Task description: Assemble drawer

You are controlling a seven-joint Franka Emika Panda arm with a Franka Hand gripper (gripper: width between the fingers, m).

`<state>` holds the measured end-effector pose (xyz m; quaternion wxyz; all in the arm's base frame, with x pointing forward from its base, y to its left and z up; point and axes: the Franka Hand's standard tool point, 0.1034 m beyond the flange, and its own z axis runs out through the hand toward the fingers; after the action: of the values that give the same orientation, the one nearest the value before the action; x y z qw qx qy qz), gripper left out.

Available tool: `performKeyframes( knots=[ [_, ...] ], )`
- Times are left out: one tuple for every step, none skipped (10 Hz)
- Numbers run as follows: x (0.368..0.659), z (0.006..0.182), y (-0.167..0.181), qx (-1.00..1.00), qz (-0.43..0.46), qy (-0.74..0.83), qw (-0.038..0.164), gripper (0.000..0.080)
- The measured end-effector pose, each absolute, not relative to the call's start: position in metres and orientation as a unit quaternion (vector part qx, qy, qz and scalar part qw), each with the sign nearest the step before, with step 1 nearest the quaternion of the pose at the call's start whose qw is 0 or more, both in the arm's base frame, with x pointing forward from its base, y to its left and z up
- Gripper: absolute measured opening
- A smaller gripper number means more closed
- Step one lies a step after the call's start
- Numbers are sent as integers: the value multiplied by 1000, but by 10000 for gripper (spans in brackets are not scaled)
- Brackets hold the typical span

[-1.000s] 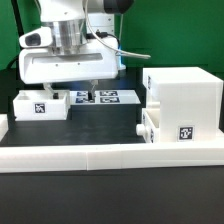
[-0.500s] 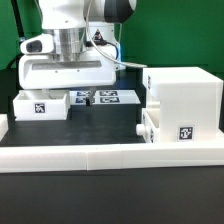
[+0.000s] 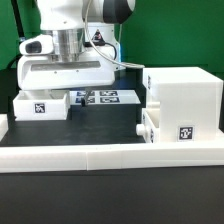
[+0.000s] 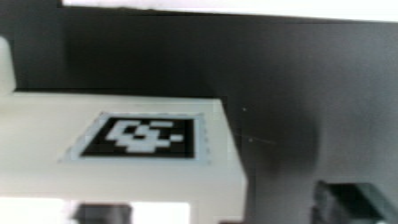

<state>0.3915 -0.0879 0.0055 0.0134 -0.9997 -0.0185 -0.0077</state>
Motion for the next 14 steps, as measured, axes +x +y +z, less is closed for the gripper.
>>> performKeyframes(
  knots=[
    [392, 5, -88, -1000, -8, -18, 13, 332],
    [392, 5, -88, -1000, -8, -18, 13, 160],
    [392, 5, -88, -1000, -8, -18, 13, 160],
    [392, 6, -88, -1000, -8, -18, 13, 42],
    [392, 6, -88, -1000, -8, -18, 13, 42],
    [392, 6, -88, -1000, -8, -18, 13, 42],
    [392, 6, -88, -1000, -8, -18, 13, 42],
    [392, 6, -88, -1000, -8, -18, 13, 42],
    [392, 6, -86, -1000, -7, -24, 14, 42],
    [395, 11, -79, -999, -3, -43, 17, 42],
    [400, 21, -69, -998, 6, -58, 24, 42],
    [410, 35, -58, -997, 9, -73, 29, 42],
    [421, 50, -50, -995, 21, -88, 38, 42],
    [433, 59, -46, -994, 17, -97, 38, 42]
  ],
)
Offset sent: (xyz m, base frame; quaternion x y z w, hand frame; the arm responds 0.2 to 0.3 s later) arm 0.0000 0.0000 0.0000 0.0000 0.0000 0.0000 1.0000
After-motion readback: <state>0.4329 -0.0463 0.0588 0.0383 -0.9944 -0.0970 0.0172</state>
